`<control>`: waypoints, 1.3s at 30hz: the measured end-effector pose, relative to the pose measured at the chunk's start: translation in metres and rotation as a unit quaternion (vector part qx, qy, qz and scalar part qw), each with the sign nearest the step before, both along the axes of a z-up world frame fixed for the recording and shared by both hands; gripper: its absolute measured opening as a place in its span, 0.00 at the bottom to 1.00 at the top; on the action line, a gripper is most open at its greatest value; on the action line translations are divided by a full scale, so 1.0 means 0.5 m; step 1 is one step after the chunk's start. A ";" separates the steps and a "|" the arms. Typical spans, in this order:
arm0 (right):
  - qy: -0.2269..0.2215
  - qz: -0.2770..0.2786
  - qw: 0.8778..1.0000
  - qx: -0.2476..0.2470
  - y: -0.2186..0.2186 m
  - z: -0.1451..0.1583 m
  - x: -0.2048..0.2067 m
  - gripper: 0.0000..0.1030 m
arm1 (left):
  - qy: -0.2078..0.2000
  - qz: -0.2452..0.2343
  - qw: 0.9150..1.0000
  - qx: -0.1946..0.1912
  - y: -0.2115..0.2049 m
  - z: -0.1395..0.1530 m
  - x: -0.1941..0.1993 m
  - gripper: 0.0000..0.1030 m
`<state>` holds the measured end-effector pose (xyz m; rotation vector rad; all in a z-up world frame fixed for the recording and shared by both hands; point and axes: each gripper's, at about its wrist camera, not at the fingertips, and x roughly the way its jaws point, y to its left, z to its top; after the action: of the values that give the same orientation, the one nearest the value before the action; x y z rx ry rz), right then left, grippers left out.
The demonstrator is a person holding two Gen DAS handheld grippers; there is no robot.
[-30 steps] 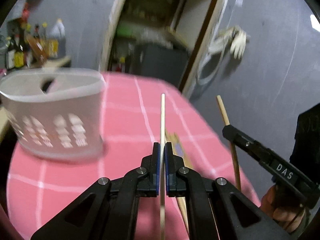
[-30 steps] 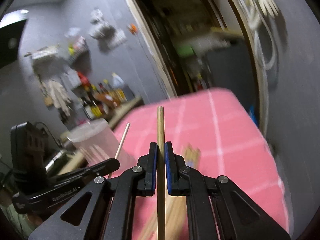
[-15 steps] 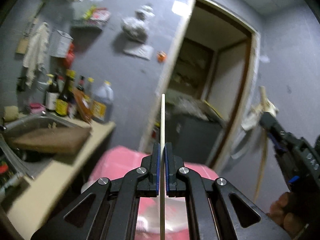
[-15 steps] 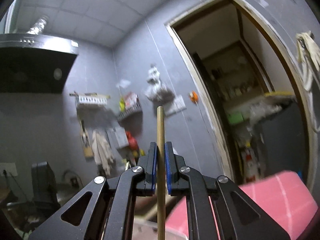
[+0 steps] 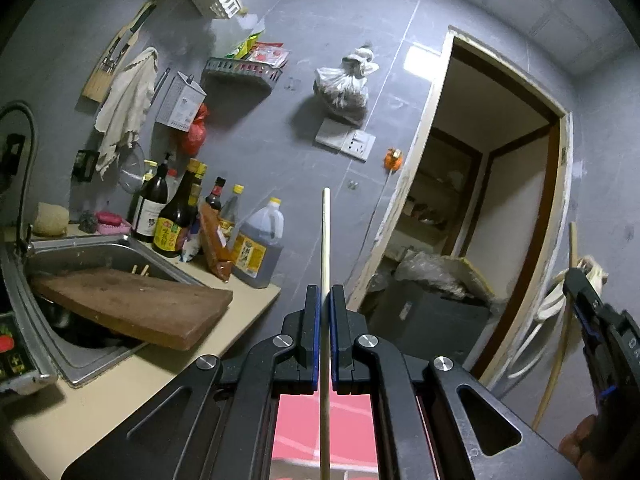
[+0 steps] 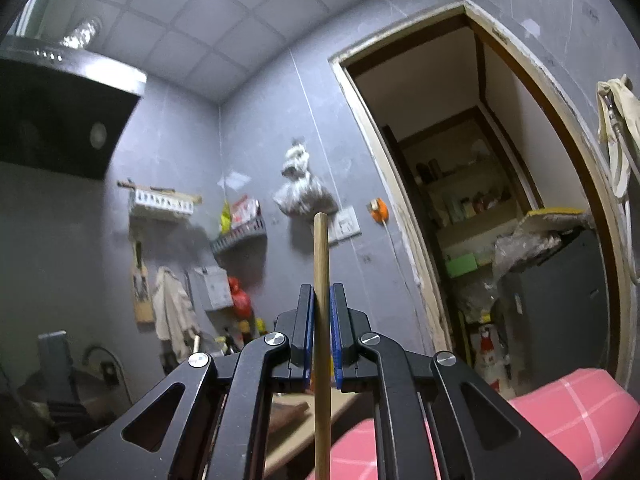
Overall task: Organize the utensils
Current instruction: 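Lower both held chopsticks into the white caddy and open both tools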
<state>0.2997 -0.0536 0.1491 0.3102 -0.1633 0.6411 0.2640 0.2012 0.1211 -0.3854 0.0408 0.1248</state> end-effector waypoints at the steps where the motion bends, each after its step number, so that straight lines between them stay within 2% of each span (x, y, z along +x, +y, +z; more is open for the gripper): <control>1: 0.005 -0.001 1.000 -0.006 0.001 -0.009 0.005 0.06 | 0.003 0.004 1.000 0.006 -0.004 -0.010 -0.001 0.02; 13: 0.086 0.014 0.993 -0.078 0.009 -0.076 0.015 0.06 | 0.056 -0.017 0.998 0.019 -0.047 -0.077 -0.007 0.02; 18: 0.108 0.021 0.989 -0.103 0.000 -0.089 -0.002 0.07 | 0.083 -0.031 0.996 0.030 -0.069 -0.096 -0.017 0.02; 26: 0.132 0.015 0.983 -0.129 -0.012 -0.102 -0.015 0.09 | 0.126 -0.061 0.990 0.024 -0.093 -0.108 -0.024 0.06; 29: 0.141 0.011 0.981 -0.136 -0.015 -0.106 -0.013 0.23 | 0.128 -0.064 0.989 0.022 -0.099 -0.104 -0.030 0.07; 33: 0.145 0.006 0.980 -0.134 -0.027 -0.108 -0.016 0.28 | 0.121 -0.066 0.990 0.016 -0.101 -0.093 -0.043 0.26; 35: 0.142 0.003 0.981 -0.134 -0.036 -0.107 -0.022 0.35 | 0.115 -0.067 0.991 0.014 -0.105 -0.085 -0.050 0.28; 37: 0.136 -0.002 0.982 -0.130 -0.051 -0.104 -0.034 0.46 | 0.111 -0.068 0.991 0.018 -0.111 -0.076 -0.058 0.30; 39: 0.129 -0.010 0.984 -0.126 -0.066 -0.099 -0.047 0.51 | 0.101 -0.070 0.992 0.023 -0.123 -0.068 -0.069 0.41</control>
<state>0.2764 -0.0865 0.0996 0.1451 0.1628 0.5895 0.2293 0.1399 0.0870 -0.3217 0.2638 0.0262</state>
